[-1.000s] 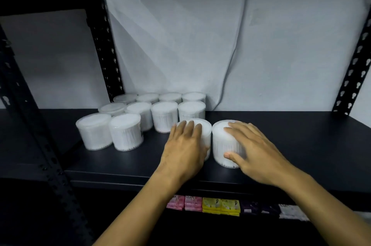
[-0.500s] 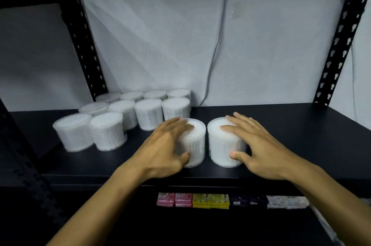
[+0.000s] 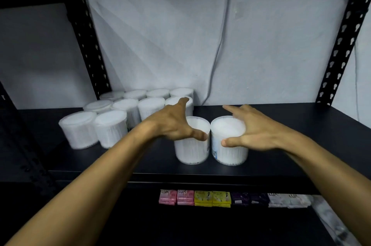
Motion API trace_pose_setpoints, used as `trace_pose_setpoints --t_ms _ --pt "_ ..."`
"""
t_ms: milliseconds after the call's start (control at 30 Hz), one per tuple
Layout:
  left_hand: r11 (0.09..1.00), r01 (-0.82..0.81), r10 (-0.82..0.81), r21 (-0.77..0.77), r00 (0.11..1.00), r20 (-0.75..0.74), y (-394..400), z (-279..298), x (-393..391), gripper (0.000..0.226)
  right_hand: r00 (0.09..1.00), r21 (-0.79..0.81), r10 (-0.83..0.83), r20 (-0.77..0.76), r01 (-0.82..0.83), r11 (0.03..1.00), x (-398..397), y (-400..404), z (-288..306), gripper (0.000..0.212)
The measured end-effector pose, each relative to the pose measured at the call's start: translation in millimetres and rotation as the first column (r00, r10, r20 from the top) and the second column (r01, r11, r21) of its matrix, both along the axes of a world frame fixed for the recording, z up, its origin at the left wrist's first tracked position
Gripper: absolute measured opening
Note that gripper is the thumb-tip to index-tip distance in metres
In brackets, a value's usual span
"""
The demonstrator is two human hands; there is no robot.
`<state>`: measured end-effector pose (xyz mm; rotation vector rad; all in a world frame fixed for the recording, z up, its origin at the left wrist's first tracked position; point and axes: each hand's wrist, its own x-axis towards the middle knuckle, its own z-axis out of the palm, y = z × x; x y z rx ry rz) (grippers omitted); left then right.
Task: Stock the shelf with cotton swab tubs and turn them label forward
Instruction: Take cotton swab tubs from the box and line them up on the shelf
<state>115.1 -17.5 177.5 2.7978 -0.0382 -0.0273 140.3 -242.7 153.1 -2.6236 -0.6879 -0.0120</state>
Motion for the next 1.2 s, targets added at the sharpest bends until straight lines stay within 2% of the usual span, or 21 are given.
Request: trace_pose_setpoints --t_ms 167,400,467,533,633,733,900,1067,1200 --pt "0.991 0.115 -0.119 -0.063 0.991 -0.062 9 3 6 0.118 0.99 0.084 0.112 -0.091 -0.104 0.991 9 -10 0 0.105" --pt "0.955 0.219 -0.255 -0.202 0.95 -0.178 20 6 9 0.11 0.955 0.006 0.256 -0.153 -0.258 0.966 17 -18 0 0.099" --pt "0.951 0.201 -0.238 -0.233 0.961 -0.141 24 4 7 0.117 0.953 0.026 0.255 -0.165 -0.254 0.967 14 -19 1 0.104" --pt "0.966 0.154 -0.167 -0.208 0.985 -0.044 21 3 3 0.114 0.968 0.095 0.219 -0.125 -0.208 0.974 11 -19 0 0.103" --pt "0.998 0.051 -0.048 -0.033 0.996 0.071 10 1 -1 0.112 1.0 0.039 0.016 0.015 -0.017 0.999 4 -10 1 0.108" --pt "0.996 -0.032 0.025 0.089 0.997 0.073 4 -1 2 0.122 0.995 -0.053 -0.079 0.068 0.082 0.995 1 -1 3 0.115" --pt "0.999 0.031 -0.033 0.04 0.998 0.049 1 7 1 0.118 0.997 0.042 -0.038 0.06 0.036 0.998 6 -2 4 0.106" --pt "0.988 0.145 -0.146 -0.06 0.989 -0.019 7 10 1 0.118 0.995 0.139 0.076 -0.072 -0.065 0.988 12 -12 3 0.102" --pt "0.97 0.196 -0.207 -0.143 0.976 -0.063 12 11 2 0.106 0.979 0.169 0.15 -0.137 -0.127 0.977 17 -16 -1 0.099"
